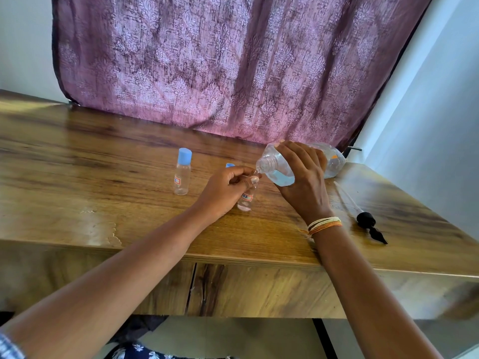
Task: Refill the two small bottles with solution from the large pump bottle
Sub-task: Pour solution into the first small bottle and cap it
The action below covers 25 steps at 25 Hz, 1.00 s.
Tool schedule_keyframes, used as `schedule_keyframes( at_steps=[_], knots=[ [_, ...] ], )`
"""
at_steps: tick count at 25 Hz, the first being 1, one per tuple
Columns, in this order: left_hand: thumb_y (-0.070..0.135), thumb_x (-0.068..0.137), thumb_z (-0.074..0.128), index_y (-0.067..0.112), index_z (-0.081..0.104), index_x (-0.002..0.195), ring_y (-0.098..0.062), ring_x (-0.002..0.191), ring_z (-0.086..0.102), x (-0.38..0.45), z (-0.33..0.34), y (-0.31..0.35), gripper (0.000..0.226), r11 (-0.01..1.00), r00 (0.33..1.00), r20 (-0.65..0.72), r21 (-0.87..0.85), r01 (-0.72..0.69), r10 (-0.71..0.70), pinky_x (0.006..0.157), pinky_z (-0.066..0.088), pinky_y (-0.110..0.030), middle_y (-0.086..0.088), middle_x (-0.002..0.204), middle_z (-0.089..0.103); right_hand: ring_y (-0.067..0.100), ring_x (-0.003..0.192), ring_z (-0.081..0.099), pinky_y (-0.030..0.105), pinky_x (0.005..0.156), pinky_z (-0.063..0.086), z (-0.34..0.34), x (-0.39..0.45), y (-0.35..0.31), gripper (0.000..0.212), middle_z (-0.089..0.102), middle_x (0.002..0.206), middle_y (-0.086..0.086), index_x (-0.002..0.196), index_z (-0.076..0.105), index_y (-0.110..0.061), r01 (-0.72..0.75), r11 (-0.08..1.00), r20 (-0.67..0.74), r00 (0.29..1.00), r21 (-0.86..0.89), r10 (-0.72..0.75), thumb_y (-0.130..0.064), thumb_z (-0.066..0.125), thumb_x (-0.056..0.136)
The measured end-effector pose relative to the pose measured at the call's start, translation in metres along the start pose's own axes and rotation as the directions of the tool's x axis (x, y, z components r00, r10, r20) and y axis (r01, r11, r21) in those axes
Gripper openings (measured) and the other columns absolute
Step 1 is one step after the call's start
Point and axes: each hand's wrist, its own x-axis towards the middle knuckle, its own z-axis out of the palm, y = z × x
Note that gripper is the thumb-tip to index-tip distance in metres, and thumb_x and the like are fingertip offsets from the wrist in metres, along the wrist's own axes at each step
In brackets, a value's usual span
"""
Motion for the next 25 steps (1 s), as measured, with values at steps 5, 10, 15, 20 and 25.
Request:
schedule_keyframes(
  at_steps=[5,10,15,20,25],
  knots=[
    [0.013,0.091,0.061,0.028,0.069,0.096,0.003,0.075,0.068,0.0008,0.0001,-0.0007,0.017,1.000,1.000,0.009,-0.029,0.001,-0.001,0.068,0.052,-0.015,0.009,0.084,0.071,0.021,0.118,0.055,0.051,0.095,0.040,0.0005,0.0002,0.0007,0.051,0.063,0.126,0.002,0.122,0.060,-0.017,-0.002,1.000,-0.002,1.000,-0.004,0.002,-0.025,0.080,0.076],
    [0.012,0.092,0.060,0.024,0.068,0.098,0.004,0.074,0.067,-0.0005,0.0000,0.0007,0.016,1.000,1.000,0.010,-0.016,0.006,-0.006,0.065,0.051,-0.012,0.007,0.085,0.070,0.021,0.119,0.054,0.051,0.096,0.040,0.0006,0.0002,0.0010,0.052,0.062,0.127,0.001,0.124,0.058,-0.019,-0.008,1.000,0.007,1.000,-0.006,0.008,-0.024,0.079,0.076],
    [0.012,0.092,0.060,0.024,0.068,0.101,0.003,0.074,0.068,-0.0011,0.0002,0.0018,0.017,1.000,1.000,0.015,-0.016,0.014,-0.014,0.065,0.051,-0.012,0.009,0.085,0.070,0.021,0.118,0.054,0.051,0.095,0.040,-0.0006,0.0001,-0.0003,0.051,0.063,0.126,0.002,0.122,0.060,-0.018,-0.010,1.000,0.000,1.000,0.002,0.010,-0.025,0.079,0.076],
    [0.013,0.092,0.060,0.022,0.067,0.102,0.004,0.076,0.067,-0.0020,-0.0001,0.0038,0.016,1.000,1.000,0.015,0.003,0.014,-0.014,0.068,0.052,-0.011,0.009,0.087,0.070,0.022,0.118,0.054,0.050,0.096,0.039,-0.0005,0.0000,-0.0009,0.051,0.063,0.127,0.002,0.123,0.059,-0.018,-0.007,1.000,0.007,1.000,0.003,0.007,-0.026,0.078,0.076],
    [0.014,0.091,0.062,0.022,0.068,0.102,0.003,0.080,0.067,-0.0015,0.0003,0.0037,0.015,1.000,1.000,0.013,0.016,0.027,-0.027,0.071,0.052,-0.011,0.007,0.091,0.071,0.021,0.119,0.053,0.049,0.096,0.039,-0.0006,0.0003,-0.0009,0.051,0.063,0.127,0.002,0.123,0.059,-0.019,-0.009,1.000,0.005,1.000,0.005,0.009,-0.027,0.078,0.077]
  ],
)
